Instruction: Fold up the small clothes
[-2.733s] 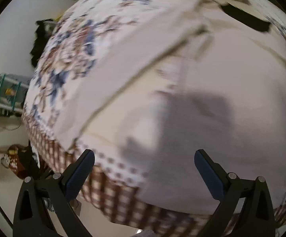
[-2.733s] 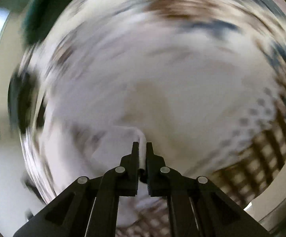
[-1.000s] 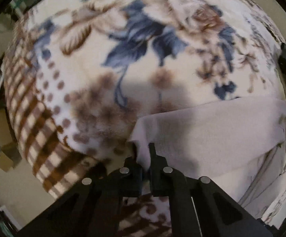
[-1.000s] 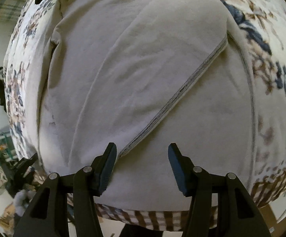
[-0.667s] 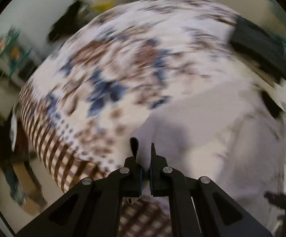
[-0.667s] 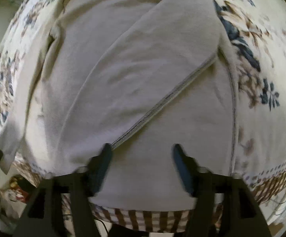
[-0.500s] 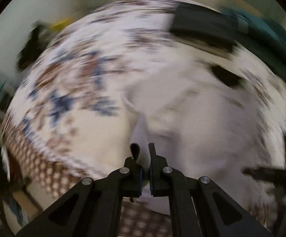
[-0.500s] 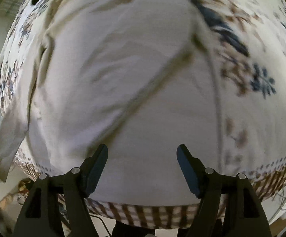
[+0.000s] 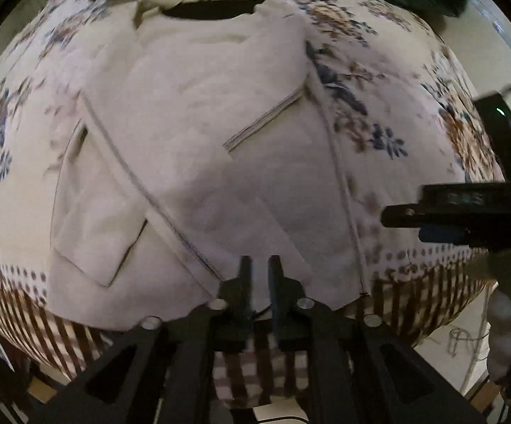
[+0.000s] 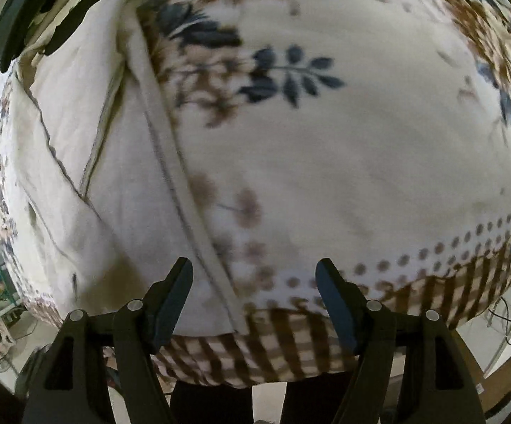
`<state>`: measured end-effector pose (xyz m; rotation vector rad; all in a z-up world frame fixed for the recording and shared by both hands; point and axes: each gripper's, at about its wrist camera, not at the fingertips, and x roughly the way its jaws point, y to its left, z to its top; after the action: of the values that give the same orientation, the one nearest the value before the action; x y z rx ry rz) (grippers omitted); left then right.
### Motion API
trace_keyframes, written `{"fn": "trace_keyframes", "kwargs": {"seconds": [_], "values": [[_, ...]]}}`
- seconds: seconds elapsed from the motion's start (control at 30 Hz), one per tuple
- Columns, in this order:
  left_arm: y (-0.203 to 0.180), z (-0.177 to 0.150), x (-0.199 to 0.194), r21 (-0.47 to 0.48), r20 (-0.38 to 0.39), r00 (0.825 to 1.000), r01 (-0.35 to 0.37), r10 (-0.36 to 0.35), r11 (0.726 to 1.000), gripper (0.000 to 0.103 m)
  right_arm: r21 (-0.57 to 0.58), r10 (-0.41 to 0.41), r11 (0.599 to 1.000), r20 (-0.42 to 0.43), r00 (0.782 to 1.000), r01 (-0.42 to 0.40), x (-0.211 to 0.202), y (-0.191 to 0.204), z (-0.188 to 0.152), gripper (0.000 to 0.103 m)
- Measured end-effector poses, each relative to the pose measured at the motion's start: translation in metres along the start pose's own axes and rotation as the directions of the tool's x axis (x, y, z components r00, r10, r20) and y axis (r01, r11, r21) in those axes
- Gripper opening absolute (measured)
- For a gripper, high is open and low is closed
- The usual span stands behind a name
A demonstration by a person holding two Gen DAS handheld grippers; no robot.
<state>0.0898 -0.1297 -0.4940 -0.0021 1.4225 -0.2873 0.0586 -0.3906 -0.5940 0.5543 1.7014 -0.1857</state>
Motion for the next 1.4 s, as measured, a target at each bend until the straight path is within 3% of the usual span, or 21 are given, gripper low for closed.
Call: {"fn": "trace_keyframes", "kwargs": {"seconds": [0.03,0.07,0.13,0.3,0.4,0.47,0.53,0.57,0.77,0.87,0.97,1.03,1.1,1.13,1.2,1.23,1.27,1.3,1.33,1.37,1.4], "values": [[0.008,-0.002,-0.002,-0.028,-0.003,1.000,0.005,-0.005,1.000,0.038,-0.004,0.025,1.000,-0.002,1.000,-0.025,-0.002,-0.005,0.000,0.074],[0.016,-0.002,-0.005,-0.050,-0.003,1.000,-0.001,0.000,0.999,0.066,-0.013,0.058,0.998,-0.008,0.998,-0.058,-0.004,-0.008,-0.002,0.074],[0.042,-0.001,-0.014,-0.123,0.006,1.000,-0.029,0.030,0.992,0.087,-0.035,0.129,0.991,-0.024,0.991,-0.130,-0.006,-0.004,-0.006,0.074],[0.127,-0.016,-0.031,-0.299,-0.005,0.987,-0.155,0.161,0.942,0.087,-0.116,0.259,0.957,-0.082,0.963,-0.267,0.016,0.047,-0.019,0.074],[0.164,-0.026,-0.033,-0.373,-0.035,0.977,-0.209,0.211,0.904,0.087,-0.128,0.227,0.961,-0.135,0.964,-0.245,0.051,0.078,-0.021,0.074],[0.183,-0.032,-0.032,-0.408,-0.042,0.973,-0.224,0.227,0.885,0.087,-0.123,0.214,0.965,-0.156,0.964,-0.233,0.069,0.091,-0.027,0.067],[0.194,-0.034,-0.032,-0.425,-0.048,0.971,-0.233,0.235,0.875,0.087,-0.104,0.215,0.967,-0.155,0.964,-0.233,0.076,0.098,-0.035,0.007],[0.197,-0.036,-0.032,-0.429,-0.047,0.972,-0.229,0.232,0.874,0.087,-0.078,0.222,0.970,-0.110,0.969,-0.231,0.069,0.097,-0.039,0.006],[0.201,-0.032,-0.023,-0.435,-0.052,0.978,-0.204,0.201,0.877,0.087,-0.117,0.144,0.983,0.027,0.989,-0.140,0.037,0.096,-0.051,0.005],[0.204,-0.031,-0.012,-0.434,-0.071,0.981,-0.195,0.183,0.879,0.087,-0.164,0.084,0.982,-0.046,0.995,-0.090,0.044,0.093,-0.043,0.006],[0.209,-0.034,-0.001,-0.446,-0.092,0.985,-0.171,0.145,0.879,0.087,-0.095,0.134,0.985,-0.107,0.985,-0.145,0.045,0.079,-0.041,0.015],[0.213,-0.036,0.004,-0.455,-0.089,0.989,-0.145,0.117,0.879,0.087,-0.042,0.153,0.987,-0.071,0.986,-0.156,0.033,0.060,-0.042,0.043],[0.217,-0.038,0.011,-0.461,-0.098,0.991,-0.123,0.087,0.879,0.087,0.024,0.166,0.986,-0.057,0.984,-0.165,0.029,0.041,-0.043,0.056],[0.219,-0.038,0.017,-0.465,-0.109,0.992,-0.103,0.059,0.879,0.087,0.044,0.164,0.986,-0.070,0.984,-0.161,0.033,0.034,-0.043,0.056],[0.225,-0.037,0.032,-0.478,-0.131,0.991,-0.052,-0.012,0.877,0.085,0.084,0.179,0.982,-0.113,0.977,-0.170,0.049,0.024,-0.045,0.056],[0.228,-0.038,0.036,-0.488,-0.123,0.991,-0.022,-0.043,0.872,0.073,0.101,0.198,0.977,-0.130,0.971,-0.186,0.059,0.022,-0.045,0.056],[0.229,-0.038,0.038,-0.488,-0.117,0.992,-0.013,-0.051,0.873,0.045,0.121,0.233,0.969,-0.149,0.961,-0.217,0.068,0.020,-0.046,0.056],[0.229,-0.038,0.038,-0.482,-0.115,0.992,-0.010,-0.051,0.876,0.025,0.133,0.259,0.962,-0.157,0.953,-0.240,0.075,0.015,-0.045,0.055],[0.230,-0.038,0.037,-0.474,-0.123,0.991,-0.016,-0.049,0.880,0.004,0.149,0.289,0.952,-0.145,0.946,-0.268,0.076,0.011,-0.048,0.038],[0.232,-0.038,0.035,-0.481,-0.118,0.991,0.003,-0.069,0.877,0.003,0.166,0.305,0.945,-0.130,0.943,-0.282,0.076,0.009,-0.052,0.018],[0.236,-0.038,0.030,-0.502,-0.103,0.990,0.028,-0.093,0.865,0.003,0.184,0.316,0.939,-0.127,0.940,-0.291,0.076,0.008,-0.056,0.005]]}}
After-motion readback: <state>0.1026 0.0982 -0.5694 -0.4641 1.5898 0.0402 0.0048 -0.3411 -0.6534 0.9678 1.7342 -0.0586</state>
